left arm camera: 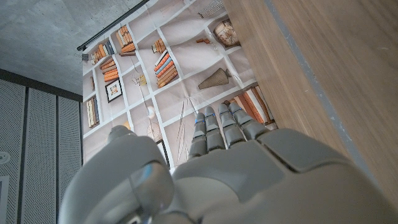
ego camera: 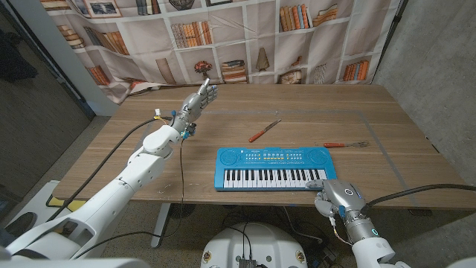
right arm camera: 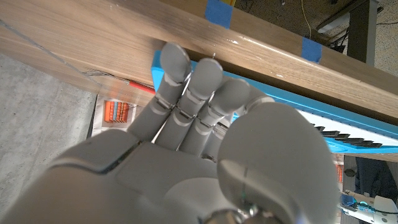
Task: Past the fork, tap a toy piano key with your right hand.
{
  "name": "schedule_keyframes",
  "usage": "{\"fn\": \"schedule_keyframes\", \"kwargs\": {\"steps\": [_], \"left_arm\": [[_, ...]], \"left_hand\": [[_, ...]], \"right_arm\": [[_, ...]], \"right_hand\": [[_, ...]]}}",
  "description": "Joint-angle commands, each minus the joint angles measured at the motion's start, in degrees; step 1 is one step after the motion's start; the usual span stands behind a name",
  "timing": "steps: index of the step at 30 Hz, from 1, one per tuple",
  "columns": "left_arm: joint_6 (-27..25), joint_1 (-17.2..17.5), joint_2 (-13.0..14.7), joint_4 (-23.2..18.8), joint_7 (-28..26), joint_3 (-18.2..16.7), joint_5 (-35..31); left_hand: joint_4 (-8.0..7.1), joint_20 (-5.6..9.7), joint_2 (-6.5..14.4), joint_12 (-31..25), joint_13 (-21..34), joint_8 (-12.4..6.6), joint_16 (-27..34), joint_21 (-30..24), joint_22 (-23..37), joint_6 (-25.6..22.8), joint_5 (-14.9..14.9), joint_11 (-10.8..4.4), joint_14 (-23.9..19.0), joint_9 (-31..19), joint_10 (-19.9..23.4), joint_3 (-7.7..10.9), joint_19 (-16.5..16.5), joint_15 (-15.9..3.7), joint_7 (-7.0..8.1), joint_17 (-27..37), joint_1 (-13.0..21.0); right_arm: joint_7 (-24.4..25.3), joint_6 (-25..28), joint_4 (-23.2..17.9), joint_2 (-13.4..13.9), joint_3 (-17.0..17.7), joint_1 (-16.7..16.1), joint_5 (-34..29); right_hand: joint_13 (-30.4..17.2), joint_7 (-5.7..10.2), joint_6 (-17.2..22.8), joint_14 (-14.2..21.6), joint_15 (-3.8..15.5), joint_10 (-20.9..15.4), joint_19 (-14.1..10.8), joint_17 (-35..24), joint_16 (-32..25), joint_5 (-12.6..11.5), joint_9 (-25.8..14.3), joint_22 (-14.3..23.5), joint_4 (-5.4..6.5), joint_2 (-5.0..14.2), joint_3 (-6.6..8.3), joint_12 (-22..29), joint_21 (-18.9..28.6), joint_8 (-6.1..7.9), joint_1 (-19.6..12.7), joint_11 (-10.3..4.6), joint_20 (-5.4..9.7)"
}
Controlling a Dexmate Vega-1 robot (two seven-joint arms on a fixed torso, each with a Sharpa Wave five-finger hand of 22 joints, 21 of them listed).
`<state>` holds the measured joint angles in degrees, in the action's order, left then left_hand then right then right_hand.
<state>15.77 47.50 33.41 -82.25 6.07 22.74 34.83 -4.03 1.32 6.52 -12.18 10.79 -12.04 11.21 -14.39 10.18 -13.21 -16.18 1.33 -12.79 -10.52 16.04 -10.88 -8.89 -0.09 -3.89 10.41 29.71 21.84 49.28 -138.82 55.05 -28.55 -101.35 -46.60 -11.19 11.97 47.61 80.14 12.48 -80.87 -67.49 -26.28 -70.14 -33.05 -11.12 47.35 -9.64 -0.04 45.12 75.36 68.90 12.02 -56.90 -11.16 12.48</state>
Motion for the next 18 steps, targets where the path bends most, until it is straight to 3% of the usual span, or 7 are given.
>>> {"fn": "schedule_keyframes", "kwargs": {"steps": [1, 18], "left_arm": [[0.4, -0.2, -0.3, 0.3, 0.3, 0.0, 0.0], [0.5, -0.2, -0.2, 0.1, 0.0, -0.4, 0.2]], "left_hand": [[-0.07, 0.12, 0.0, 0.1, 0.2, 0.25, -0.1, 0.0, 0.2, -0.5, 0.1, -0.14, -0.5, -0.3, 0.4, -0.39, -0.3, -0.06, -0.11, 0.2, 0.4], [-0.09, 0.11, 0.1, 0.2, 0.2, 0.33, -0.2, 0.3, 0.2, -0.6, 0.3, -0.21, -0.5, -0.3, 0.5, -0.49, -0.3, -0.01, -0.13, 0.2, 0.5]], "right_arm": [[1.8, 1.5, -0.9, 1.7, -0.5, 0.6, 1.4], [4.1, 2.4, -0.4, 2.0, -2.5, 2.5, 1.2]], "right_hand": [[-0.1, -0.13, 0.1, -0.1, 0.20, 0.3, 0.5, 0.2, 0.4, 0.1, -0.3, 0.0, -0.19, 0.45, -0.07, -0.3, 0.7, -0.47, 0.2, 0.11, -0.01], [-0.2, -0.12, -1.5, 0.0, 0.22, 0.3, 1.4, 1.2, 0.7, 0.5, -0.3, -1.8, -0.29, 0.59, -0.32, -0.9, 2.0, -1.17, -0.1, 0.06, -0.01]]}}
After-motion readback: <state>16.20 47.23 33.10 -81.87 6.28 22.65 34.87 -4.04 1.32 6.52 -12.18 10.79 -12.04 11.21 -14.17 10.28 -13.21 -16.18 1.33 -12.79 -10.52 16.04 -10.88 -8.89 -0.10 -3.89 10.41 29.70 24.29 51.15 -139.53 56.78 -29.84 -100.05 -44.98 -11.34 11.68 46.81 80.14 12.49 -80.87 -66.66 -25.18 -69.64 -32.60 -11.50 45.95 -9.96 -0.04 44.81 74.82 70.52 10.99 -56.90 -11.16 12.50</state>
